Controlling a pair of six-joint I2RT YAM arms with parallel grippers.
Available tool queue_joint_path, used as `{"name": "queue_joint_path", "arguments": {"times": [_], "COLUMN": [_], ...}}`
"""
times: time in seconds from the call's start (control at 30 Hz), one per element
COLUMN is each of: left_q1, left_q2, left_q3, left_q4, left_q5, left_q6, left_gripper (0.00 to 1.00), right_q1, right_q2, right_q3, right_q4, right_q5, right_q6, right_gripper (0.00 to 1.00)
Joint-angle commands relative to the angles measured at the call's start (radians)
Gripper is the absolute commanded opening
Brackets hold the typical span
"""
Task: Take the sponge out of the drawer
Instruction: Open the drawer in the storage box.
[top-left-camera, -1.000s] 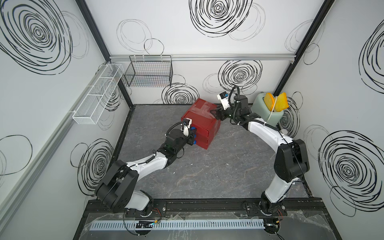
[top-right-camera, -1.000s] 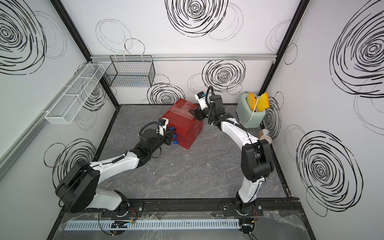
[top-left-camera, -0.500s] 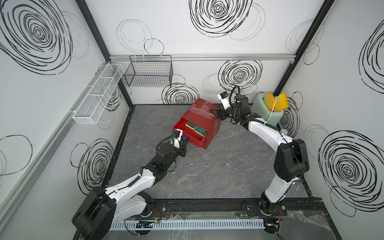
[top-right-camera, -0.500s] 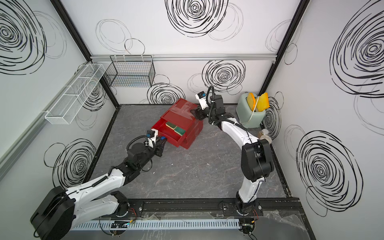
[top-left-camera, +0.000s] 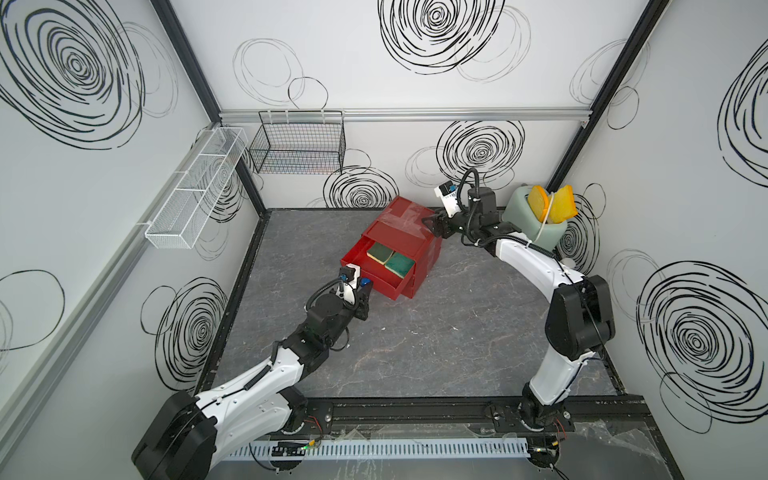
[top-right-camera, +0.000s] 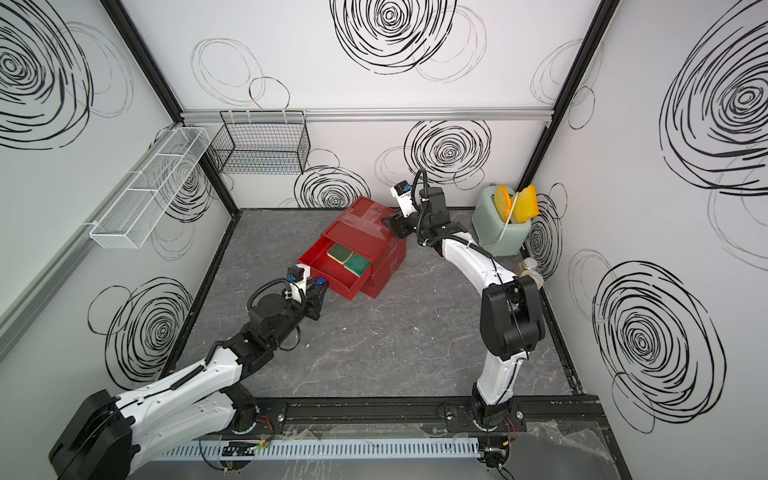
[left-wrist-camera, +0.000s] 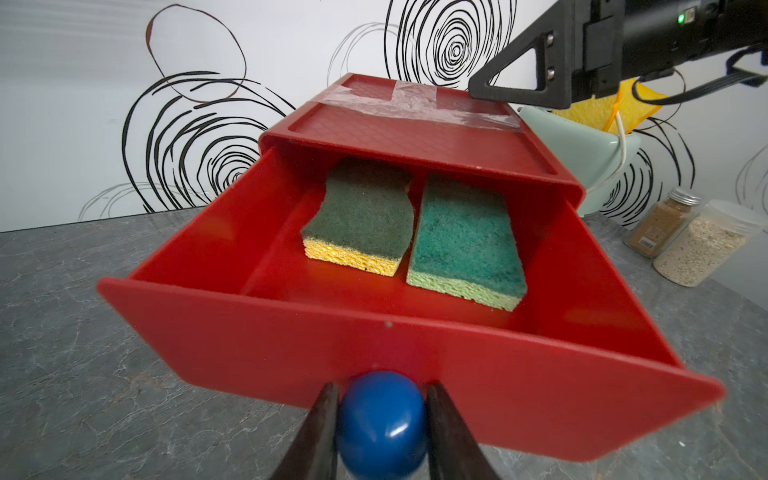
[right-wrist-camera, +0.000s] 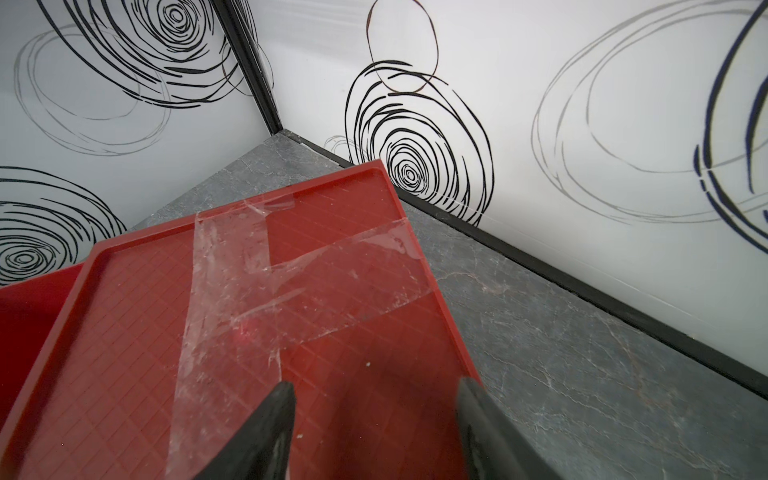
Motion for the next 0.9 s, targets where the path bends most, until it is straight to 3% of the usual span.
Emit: {"name": "queue_joint_path", "arguments": {"times": [0.0,0.1,0.23,0.33,0.57,0.73,0.87], "left_q1": [0.007,0.004,0.003,-0.002,-0.062,-0.092,-0.106], "left_q2": [-0.011,0.009,0.015,-0.005,-0.072,-0.14,-0.22], "left_q3": [-0.024,-0.017,-0.014,-0.014,-0.027,-0.088,-0.136], "left_q4": [-0.019,-0.014,-0.012,-0.018,-0.079,-0.123,-0.192], "left_q5": [-0.065,-0.053,-0.052,-0.059,-0.14,-0.179,-0.209], "left_q6": [-0.021,-0.02,-0.018,-0.018,-0.01,-0.059,-0.098], "left_gripper": [0.35,0.39,0.58,0.65,0.67,0.66,0.65], "right_q1": [-0.008,-0.001,0.023,0.047,0.19,0.346,0.4], "right_q2": [0.048,0.046,0.033,0.019,0.012,0.038,0.07], "right_q3": [0.009,0.039,0.11,0.19,0.391,0.41,0.399], "right_q4": [-0.146,-0.162,-0.195,-0.225,-0.35,-0.456,-0.488], "right_q5": [0.027,0.035,0.066,0.076,0.106,0.238,0.229], "right_q6": [-0.008,-0.022,-0.065,-0.086,-0.2,-0.322,-0.343], "right_gripper": [0.64,0.64,0.65,0.66,0.68,0.69,0.69]}}
